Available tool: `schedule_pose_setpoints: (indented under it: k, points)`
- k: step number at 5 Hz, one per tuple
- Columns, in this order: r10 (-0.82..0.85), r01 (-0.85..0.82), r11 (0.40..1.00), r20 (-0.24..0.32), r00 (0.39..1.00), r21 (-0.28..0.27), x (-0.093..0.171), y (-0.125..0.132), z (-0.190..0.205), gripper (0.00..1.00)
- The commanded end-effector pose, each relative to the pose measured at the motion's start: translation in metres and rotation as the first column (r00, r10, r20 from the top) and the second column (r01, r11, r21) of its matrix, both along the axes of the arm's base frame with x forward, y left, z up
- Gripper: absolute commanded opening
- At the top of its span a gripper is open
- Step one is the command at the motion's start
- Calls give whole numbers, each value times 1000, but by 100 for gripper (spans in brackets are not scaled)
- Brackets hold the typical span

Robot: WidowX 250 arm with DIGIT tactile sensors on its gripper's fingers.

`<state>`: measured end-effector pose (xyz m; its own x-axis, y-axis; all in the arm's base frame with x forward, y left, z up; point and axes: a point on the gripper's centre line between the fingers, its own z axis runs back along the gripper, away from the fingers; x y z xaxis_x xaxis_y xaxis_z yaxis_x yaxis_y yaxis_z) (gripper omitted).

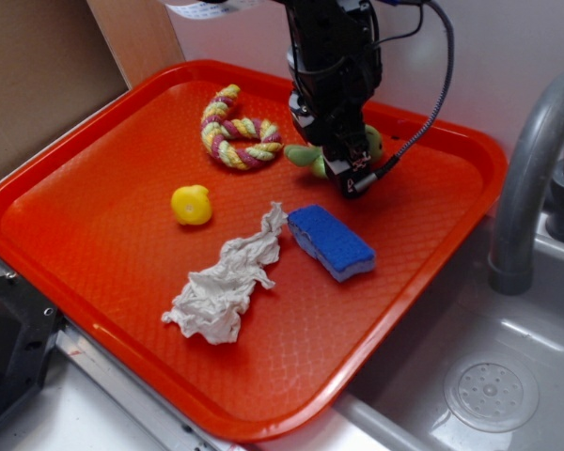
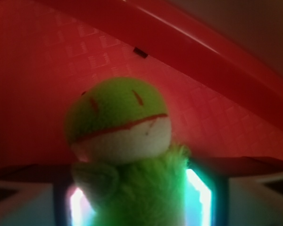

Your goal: Grab the green animal.

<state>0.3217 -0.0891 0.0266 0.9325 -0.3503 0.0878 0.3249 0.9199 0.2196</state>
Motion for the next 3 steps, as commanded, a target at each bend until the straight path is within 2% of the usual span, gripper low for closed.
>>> schedule_pose_setpoints:
  k: [1, 2, 3]
  points:
    - [158, -157, 987, -19, 987, 45, -26, 17, 48, 0]
    - [373, -373, 925, 15, 928, 78, -57, 39, 98, 0]
    - [442, -444, 896, 56, 895, 22, -95, 46, 143, 0]
